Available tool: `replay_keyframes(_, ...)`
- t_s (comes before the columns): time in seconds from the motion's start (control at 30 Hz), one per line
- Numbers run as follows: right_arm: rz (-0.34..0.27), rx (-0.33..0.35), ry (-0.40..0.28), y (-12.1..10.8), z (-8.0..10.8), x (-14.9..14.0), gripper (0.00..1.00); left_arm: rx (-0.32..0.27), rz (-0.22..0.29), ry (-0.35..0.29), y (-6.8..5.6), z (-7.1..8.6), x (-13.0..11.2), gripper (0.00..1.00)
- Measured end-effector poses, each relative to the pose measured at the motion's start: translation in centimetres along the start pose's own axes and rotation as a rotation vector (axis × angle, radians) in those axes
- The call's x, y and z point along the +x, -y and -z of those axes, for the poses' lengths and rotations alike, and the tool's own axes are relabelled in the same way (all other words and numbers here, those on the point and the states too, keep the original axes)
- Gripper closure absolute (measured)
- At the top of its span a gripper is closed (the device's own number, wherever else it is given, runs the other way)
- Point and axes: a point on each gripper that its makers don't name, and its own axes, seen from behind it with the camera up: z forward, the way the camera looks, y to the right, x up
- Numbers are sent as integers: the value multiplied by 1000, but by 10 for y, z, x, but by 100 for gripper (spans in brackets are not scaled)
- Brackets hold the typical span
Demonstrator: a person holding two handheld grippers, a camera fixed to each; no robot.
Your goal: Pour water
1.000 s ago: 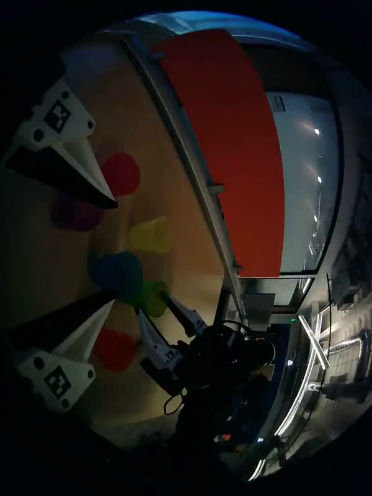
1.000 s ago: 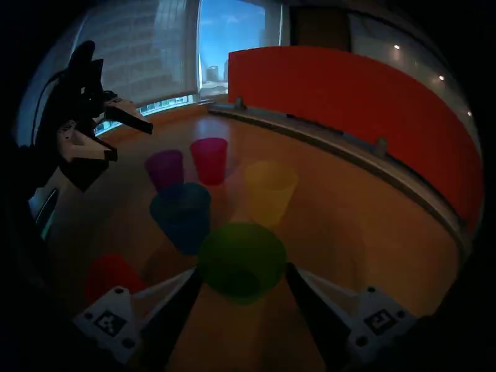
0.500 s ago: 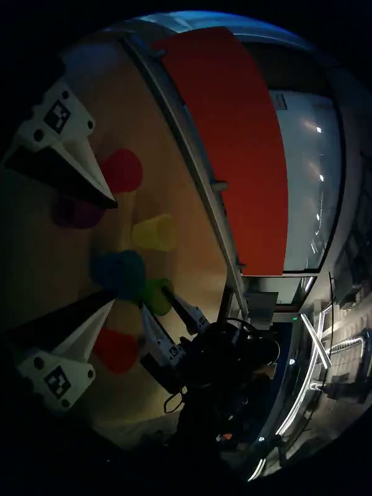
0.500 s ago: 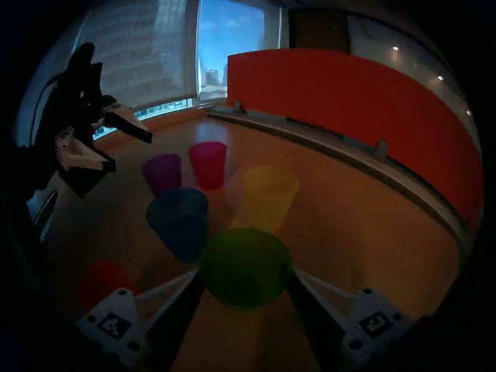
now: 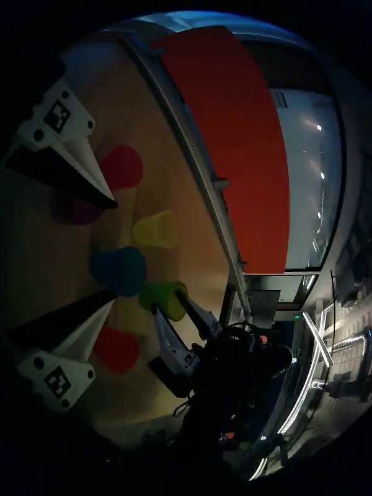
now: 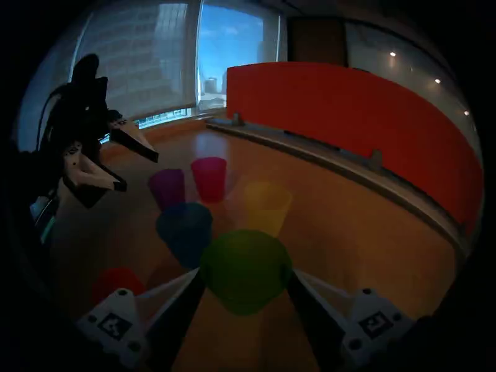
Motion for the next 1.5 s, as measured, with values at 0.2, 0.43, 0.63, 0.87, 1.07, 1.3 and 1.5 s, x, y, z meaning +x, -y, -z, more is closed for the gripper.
replay_keyframes(0.2, 5, -16, -51, -3, 20, 21, 9, -6, -2, 3, -3, -2, 0, 3)
replay_keyframes(0.43, 6, -40, -105, -8, 43, 43, 9, -11, -8, 16, -6, -6, -3, 3)
replay_keyframes(0.63, 8, -63, -158, -13, 61, 62, 9, -16, -8, 32, -8, -11, -6, 3)
replay_keyframes(0.87, 12, -88, -209, -18, 77, 81, 9, -26, -11, 63, -12, -18, -12, 3)
replay_keyframes(1.07, 18, -103, -250, -19, 88, 95, 9, -28, -15, 79, -14, -25, -13, 3)
replay_keyframes(1.3, 16, -115, -286, -20, 97, 105, 9, -42, -26, 103, -21, -32, -15, 3)
replay_keyframes(1.5, 25, -123, -302, -20, 102, 111, 9, -39, -22, 126, -23, -40, -17, 3)
